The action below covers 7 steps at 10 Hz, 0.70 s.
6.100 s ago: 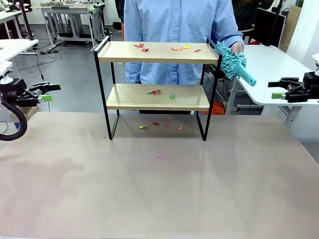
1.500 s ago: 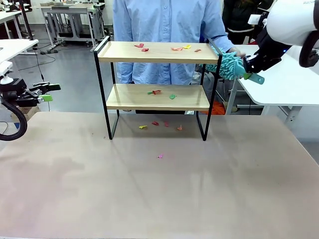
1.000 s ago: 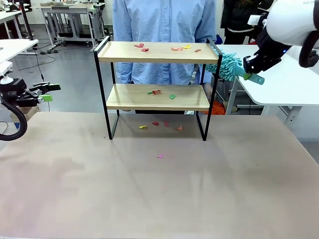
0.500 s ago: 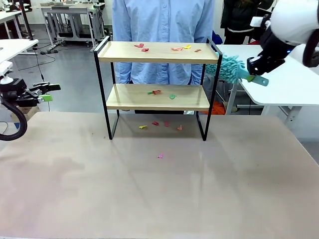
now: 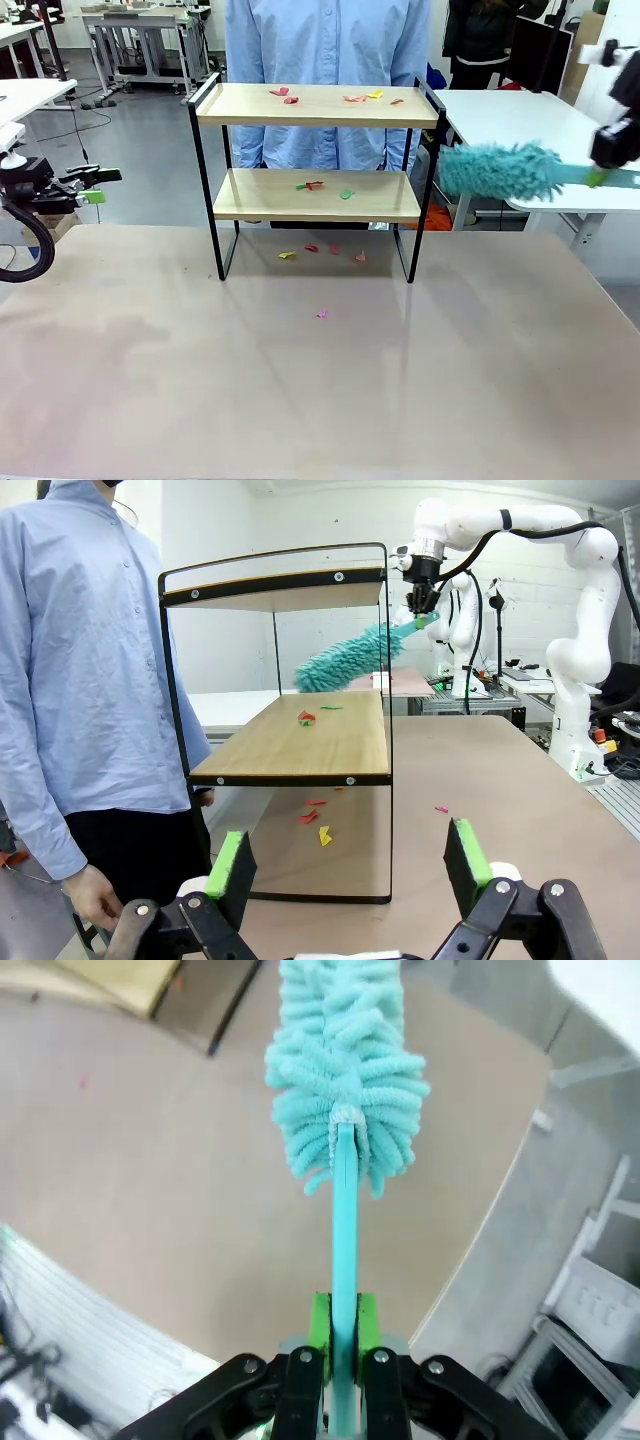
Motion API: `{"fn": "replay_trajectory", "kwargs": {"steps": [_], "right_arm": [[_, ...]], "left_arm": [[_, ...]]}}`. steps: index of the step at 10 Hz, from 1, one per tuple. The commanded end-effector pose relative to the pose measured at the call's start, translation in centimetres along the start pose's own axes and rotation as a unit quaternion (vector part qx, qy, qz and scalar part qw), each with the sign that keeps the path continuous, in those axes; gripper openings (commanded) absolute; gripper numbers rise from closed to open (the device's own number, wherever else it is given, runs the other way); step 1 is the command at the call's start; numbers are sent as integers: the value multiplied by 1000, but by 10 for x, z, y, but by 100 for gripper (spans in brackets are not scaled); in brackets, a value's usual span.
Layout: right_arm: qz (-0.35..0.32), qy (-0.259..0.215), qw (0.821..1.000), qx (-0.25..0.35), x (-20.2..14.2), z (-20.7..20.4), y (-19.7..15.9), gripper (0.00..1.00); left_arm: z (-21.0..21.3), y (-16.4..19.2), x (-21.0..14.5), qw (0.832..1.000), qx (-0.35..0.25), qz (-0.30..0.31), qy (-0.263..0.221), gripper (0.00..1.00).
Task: Clean the shelf.
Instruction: Clean the specific section of the Shelf indicated by the human with the Duster.
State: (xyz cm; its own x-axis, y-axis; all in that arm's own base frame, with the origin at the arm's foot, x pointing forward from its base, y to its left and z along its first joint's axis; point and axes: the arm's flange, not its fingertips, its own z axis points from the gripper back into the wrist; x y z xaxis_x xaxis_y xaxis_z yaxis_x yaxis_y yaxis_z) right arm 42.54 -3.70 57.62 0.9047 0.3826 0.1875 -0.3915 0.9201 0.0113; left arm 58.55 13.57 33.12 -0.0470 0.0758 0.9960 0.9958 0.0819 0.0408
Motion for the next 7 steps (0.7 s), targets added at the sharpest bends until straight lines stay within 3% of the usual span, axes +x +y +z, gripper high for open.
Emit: {"fn": "replay_trajectory", "kwargs": {"steps": [1,4,5,7], "right_arm": [[93,49,994,-13,-24,11,4,13],[218,173,960,15,-46,9,29,13],[270,195,942,38,-49,7,45,13],[343,192,916,85,-45,1,71,13]], "left_arm": [[0,-2,3,1000,-1,-1,0,100],[0,-2,3,1000,-1,-1,0,100],[0,-2,3,1000,-1,-1,0,100],[0,-2,3,1000,-1,-1,0,100]]}}
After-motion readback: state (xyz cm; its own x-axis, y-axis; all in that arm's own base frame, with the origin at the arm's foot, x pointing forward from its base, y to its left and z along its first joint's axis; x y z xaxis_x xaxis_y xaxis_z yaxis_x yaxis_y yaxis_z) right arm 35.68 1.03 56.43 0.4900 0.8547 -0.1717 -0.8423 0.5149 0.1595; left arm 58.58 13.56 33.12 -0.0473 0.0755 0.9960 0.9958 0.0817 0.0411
